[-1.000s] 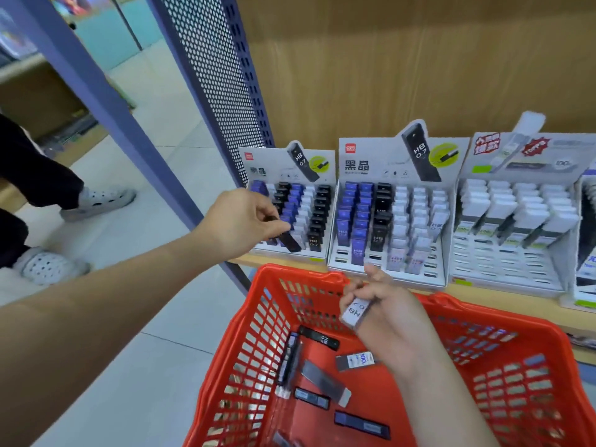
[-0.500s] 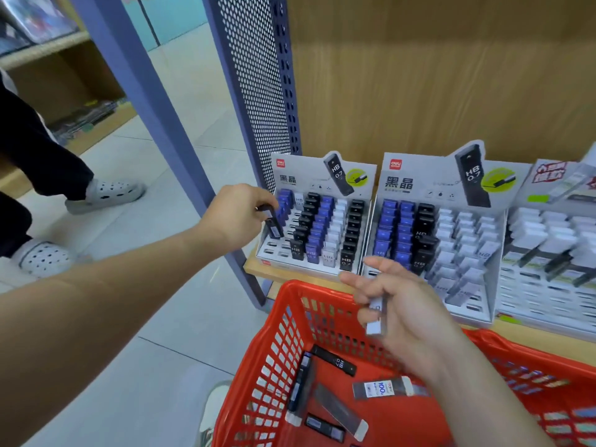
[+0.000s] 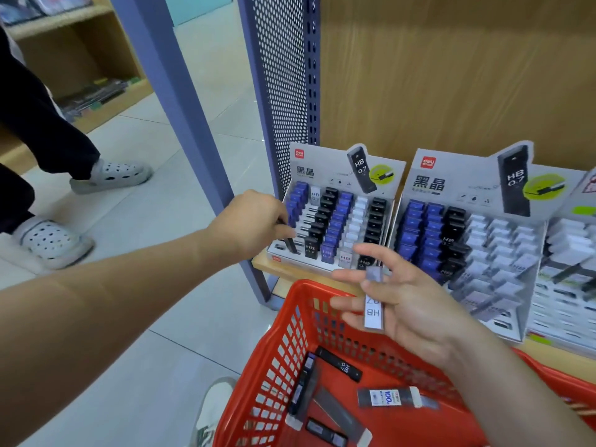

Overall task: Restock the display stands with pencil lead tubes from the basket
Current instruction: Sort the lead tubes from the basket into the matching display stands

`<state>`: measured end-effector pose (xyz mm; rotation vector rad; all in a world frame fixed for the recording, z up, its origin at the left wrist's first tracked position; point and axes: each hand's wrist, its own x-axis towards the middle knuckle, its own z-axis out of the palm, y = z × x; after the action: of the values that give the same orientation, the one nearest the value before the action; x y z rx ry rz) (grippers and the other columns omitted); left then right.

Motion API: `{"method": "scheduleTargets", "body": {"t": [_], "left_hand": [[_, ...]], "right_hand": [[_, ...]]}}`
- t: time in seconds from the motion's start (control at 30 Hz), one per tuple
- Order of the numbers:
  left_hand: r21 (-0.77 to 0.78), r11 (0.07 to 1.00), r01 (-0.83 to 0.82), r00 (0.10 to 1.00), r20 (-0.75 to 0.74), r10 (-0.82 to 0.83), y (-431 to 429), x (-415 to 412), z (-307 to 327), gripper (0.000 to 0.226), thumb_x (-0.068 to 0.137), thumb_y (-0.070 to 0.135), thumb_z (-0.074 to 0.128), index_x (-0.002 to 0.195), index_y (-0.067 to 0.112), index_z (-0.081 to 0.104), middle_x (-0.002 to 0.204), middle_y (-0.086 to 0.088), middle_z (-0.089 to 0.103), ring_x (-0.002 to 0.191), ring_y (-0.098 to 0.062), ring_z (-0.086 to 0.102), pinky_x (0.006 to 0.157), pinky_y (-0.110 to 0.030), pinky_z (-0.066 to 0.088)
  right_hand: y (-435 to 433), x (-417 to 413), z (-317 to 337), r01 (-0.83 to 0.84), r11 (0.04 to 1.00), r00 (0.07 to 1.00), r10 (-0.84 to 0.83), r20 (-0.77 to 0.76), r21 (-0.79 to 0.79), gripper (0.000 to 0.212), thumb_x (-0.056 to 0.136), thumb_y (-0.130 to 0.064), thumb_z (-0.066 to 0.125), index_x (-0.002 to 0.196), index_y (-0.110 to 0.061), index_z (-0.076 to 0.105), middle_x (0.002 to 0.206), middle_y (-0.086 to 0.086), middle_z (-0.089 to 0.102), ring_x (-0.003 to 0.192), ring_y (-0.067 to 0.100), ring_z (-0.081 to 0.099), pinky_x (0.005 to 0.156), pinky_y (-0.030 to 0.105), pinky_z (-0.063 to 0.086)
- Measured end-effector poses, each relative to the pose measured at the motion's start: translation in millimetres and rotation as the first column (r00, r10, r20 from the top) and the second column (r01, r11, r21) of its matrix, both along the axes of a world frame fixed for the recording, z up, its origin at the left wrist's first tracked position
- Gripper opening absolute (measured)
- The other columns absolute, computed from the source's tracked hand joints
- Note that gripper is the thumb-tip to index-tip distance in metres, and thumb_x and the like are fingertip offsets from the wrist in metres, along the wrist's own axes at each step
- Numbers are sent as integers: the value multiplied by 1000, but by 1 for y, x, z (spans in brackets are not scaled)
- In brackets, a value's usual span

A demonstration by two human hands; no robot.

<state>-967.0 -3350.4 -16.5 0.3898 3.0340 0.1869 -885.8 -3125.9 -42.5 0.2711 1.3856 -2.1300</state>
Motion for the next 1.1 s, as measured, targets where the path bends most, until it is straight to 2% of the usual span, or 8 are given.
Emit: {"method": "scheduleTargets", "body": {"t": [0.1, 0.2, 0.43, 0.63, 0.8, 0.9, 1.0, 1.1], "left_hand": [[25, 999, -23, 1000, 7, 22, 2, 0, -3, 36, 90, 44, 60, 84, 11, 72, 73, -4, 70, 71, -21, 63, 67, -34, 51], [63, 997, -42, 998, 54, 38, 4, -3, -5, 38, 91, 43, 59, 76, 10, 70, 69, -3, 69, 68, -20, 64, 69, -35, 53], [-4, 1000, -16, 999, 29, 16, 8, -8, -6, 38, 93, 42, 55, 73, 11, 61, 71, -3, 65, 71, -22, 60, 72, -37, 51], [27, 999, -23, 1000, 15, 22, 10, -7, -5, 36, 91, 43, 58, 84, 9, 70, 74, -5, 69, 70, -21, 64, 71, -37, 53], [-189, 968, 166, 986, 15, -166, 5, -10, -14, 25, 100, 27, 48, 99, 11, 67, 92, -5, 69, 82, -23, 60, 74, -35, 51], [-260, 936, 238, 970, 12, -244, 3, -12, -17, 24, 101, 23, 44, 101, 10, 63, 96, -5, 67, 84, -23, 59, 73, -34, 50], [-334, 899, 284, 955, 19, -295, 6, -8, -28, 11, 98, 14, 48, 90, 13, 56, 87, -2, 61, 79, -20, 54, 68, -29, 45], [-365, 901, 233, 967, -6, -253, 4, -10, -33, 14, 97, 14, 50, 85, 14, 55, 80, -2, 59, 74, -22, 54, 65, -31, 45]], "right_hand": [[2, 2, -7, 55, 998, 998, -55, 19, -11, 38, 97, 6, 46, 126, -17, 57, 109, 16, 73, 74, 31, 72, 57, 34, 59], [2, 3, -10, 70, 997, 997, -69, 29, -33, 37, 98, 7, 45, 126, -14, 56, 108, 18, 73, 73, 30, 72, 58, 35, 60], [1, 4, -12, 97, 989, 993, -90, 72, -110, 32, 98, 7, 45, 125, -8, 55, 111, 19, 72, 84, 37, 74, 62, 40, 62], [1, 8, -16, 134, 986, 987, -124, 99, -101, 25, 98, 4, 47, 121, -1, 55, 110, 16, 73, 85, 35, 74, 59, 37, 61], [2, 9, -17, 133, 987, 986, -123, 112, -87, 21, 97, 0, 49, 116, 1, 58, 105, 14, 75, 85, 32, 75, 59, 36, 61], [1, 9, -18, 186, 976, 977, -172, 127, -109, 20, 97, -2, 51, 113, 1, 63, 96, 15, 74, 77, 27, 74, 63, 36, 61], [1, 9, -22, 245, 957, 964, -223, 148, -154, 21, 97, -1, 52, 108, -3, 70, 76, 8, 67, 76, 25, 71, 71, 39, 62], [1, 10, -22, 234, 961, 969, -218, 117, -147, 23, 87, -2, 60, 105, -8, 73, 79, 7, 69, 88, 25, 73, 75, 39, 62]]}}
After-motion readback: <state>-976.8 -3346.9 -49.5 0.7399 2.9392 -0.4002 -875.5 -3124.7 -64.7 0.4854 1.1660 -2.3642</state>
